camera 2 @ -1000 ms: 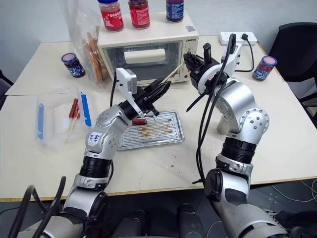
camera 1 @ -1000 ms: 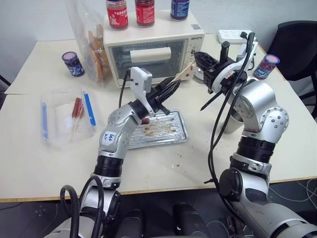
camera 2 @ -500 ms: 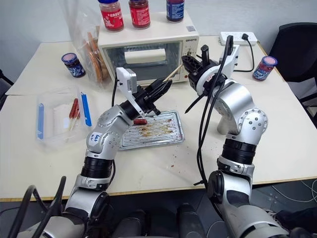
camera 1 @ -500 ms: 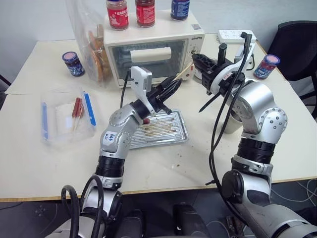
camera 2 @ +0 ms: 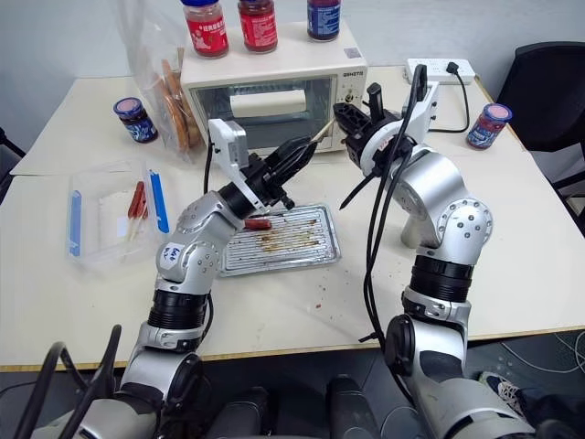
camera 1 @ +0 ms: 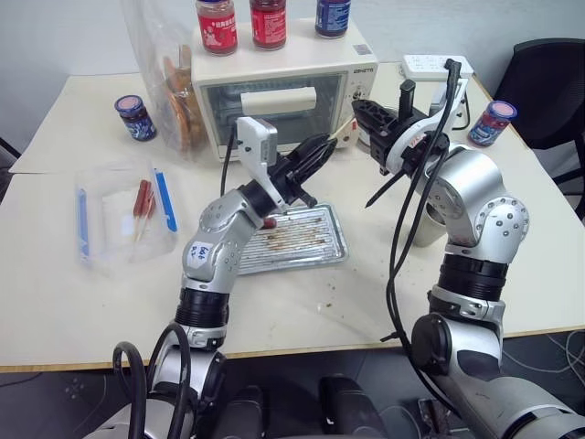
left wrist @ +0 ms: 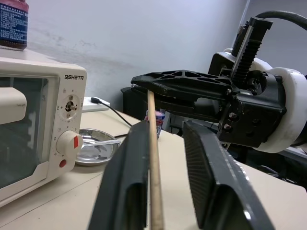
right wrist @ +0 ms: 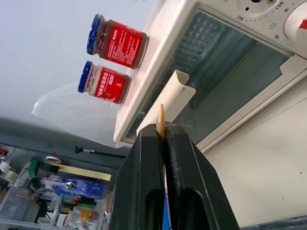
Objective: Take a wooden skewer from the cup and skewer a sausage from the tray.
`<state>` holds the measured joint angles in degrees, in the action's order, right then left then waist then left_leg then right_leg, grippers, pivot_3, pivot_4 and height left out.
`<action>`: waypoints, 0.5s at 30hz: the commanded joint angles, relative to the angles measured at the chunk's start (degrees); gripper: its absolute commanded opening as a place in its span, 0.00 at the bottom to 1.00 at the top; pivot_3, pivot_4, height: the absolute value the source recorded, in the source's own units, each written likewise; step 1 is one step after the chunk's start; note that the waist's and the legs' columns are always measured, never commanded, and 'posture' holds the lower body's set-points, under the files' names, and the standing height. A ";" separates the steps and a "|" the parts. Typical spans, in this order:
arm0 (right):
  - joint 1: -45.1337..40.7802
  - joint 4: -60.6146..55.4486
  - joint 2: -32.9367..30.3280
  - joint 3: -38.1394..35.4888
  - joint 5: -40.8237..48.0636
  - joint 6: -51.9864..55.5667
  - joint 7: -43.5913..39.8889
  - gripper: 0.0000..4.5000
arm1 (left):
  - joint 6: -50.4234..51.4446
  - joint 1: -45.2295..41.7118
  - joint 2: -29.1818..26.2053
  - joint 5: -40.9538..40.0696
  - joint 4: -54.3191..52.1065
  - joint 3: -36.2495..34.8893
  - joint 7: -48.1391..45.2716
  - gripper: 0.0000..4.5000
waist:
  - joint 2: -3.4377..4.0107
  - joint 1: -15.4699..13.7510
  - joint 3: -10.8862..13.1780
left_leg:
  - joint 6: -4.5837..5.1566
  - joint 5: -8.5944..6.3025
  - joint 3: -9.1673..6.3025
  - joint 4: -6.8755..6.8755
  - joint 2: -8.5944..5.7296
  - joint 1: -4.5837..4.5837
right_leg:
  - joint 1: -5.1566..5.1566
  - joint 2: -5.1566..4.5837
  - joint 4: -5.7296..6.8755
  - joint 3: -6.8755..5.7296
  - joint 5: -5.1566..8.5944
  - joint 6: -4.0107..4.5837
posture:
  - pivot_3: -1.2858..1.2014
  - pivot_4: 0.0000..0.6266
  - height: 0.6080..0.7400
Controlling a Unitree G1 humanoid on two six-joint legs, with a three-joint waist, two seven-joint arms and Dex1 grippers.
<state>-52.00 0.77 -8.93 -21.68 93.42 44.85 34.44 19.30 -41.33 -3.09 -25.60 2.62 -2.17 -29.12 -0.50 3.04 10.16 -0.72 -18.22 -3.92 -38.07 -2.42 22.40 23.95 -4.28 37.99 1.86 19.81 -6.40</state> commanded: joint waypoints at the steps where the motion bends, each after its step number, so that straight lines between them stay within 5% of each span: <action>1: -0.63 -1.53 -0.69 0.00 1.48 -1.04 -0.56 0.00 | -0.51 -1.34 0.16 -1.20 -1.57 -0.43 -0.22 0.00 | 0.00 0.00 0.00 | 0.00 0.00 0.01 0.00 0.00 0.00 | 0.00 0.01 0.00 0.00 0.00 0.00 | 0.52 0.24 1.00; 10: 0.04 -1.88 -0.90 0.60 1.68 -0.94 -0.59 0.00 | -0.20 -1.51 -0.20 -0.32 -1.40 0.00 0.05 0.00 | 0.00 -0.04 0.00 | 0.00 0.00 0.00 0.00 -0.01 0.00 | 0.00 -0.01 0.00 0.00 0.00 0.00 | 0.52 0.24 1.00; 15: -0.04 -1.74 -1.59 1.17 1.88 -0.44 -1.22 0.25 | 0.46 -1.01 -1.15 -0.51 -2.52 -0.24 0.20 0.00 | 0.00 0.01 0.00 | 0.00 0.00 0.00 0.01 0.00 0.00 | 0.00 0.00 -0.01 0.00 0.00 0.00 | 0.52 0.24 1.00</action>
<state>-51.54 0.76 -9.10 -20.72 94.48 43.95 34.37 19.64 -41.34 -3.45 -25.58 2.71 -2.13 -28.89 -0.50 3.05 10.16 -0.72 -18.21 -3.92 -38.06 -2.42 22.40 23.95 -4.27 37.98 1.86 19.81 -6.40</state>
